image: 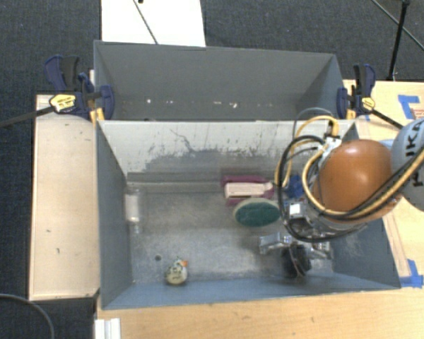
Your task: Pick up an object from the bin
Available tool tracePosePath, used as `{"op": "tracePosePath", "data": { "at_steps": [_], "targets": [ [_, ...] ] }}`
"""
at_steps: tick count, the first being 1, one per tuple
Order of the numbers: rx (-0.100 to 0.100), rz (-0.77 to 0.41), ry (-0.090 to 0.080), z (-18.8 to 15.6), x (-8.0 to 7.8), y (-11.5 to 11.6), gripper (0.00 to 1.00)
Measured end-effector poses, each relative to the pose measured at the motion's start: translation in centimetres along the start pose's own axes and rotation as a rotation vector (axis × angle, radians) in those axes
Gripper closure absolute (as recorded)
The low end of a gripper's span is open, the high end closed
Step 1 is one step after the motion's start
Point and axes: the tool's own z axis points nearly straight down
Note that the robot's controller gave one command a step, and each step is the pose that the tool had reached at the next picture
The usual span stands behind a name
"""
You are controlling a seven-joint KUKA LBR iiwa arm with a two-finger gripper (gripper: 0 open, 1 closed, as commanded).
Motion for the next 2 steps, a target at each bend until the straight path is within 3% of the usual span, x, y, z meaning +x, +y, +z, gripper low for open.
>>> {"op": "tracePosePath", "data": {
  "at_steps": [1,2],
  "targets": [
    [0.006,0.006,0.009,-0.3,0.5,-0.3,1.00],
    [-0.001,0.029,0.003,-22.8,0.4,0.2,1.00]
  ]
}}
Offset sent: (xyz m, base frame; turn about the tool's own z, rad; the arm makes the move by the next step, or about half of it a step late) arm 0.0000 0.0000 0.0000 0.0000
